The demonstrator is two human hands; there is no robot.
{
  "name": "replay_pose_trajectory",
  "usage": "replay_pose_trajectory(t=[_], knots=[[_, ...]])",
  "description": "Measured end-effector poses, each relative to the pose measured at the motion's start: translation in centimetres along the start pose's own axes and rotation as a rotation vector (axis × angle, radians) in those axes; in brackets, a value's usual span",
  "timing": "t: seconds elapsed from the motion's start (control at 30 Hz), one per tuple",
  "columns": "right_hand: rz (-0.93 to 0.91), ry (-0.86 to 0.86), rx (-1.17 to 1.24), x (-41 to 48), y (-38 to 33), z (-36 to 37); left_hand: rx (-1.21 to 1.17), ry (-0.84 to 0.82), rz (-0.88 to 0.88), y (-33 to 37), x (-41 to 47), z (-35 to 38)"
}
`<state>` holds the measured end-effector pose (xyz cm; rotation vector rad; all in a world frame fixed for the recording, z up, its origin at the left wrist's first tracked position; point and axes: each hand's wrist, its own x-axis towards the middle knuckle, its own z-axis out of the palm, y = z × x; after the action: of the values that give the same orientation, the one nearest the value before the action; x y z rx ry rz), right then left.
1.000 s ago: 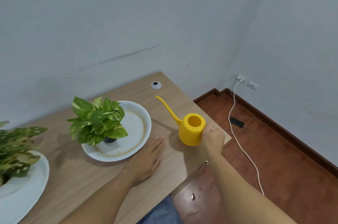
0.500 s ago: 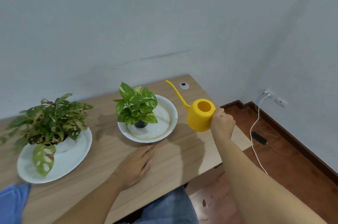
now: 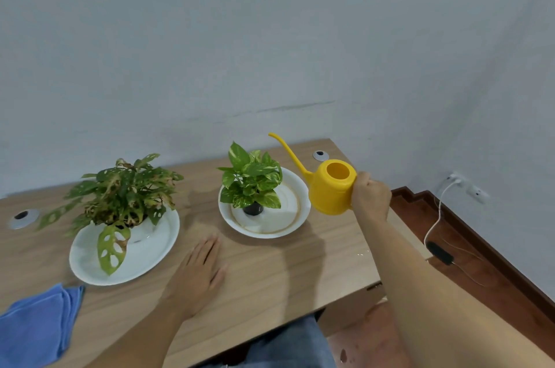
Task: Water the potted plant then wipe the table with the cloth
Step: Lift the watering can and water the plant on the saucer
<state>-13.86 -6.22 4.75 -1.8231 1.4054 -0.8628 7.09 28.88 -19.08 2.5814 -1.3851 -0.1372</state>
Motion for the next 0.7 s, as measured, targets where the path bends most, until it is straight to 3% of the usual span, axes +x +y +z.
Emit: replay_pose_trajectory(t=[0.2, 0.33, 0.7], knots=[[-0.03, -0.066, -0.002, -0.6, -1.5, 0.5, -0.009, 0.055, -0.181, -0.4, -1.6, 0.3], [0.038, -0.121, 0.008, -0.6, -2.0, 0.9, 0.009, 0.042, -0.179, -0.8, -1.9, 0.4], [-0.061, -0.1, -0.007, 0.8, -4.0, -0.5, 0.022, 0.052, -0.171, -0.7, -2.0, 0.4]])
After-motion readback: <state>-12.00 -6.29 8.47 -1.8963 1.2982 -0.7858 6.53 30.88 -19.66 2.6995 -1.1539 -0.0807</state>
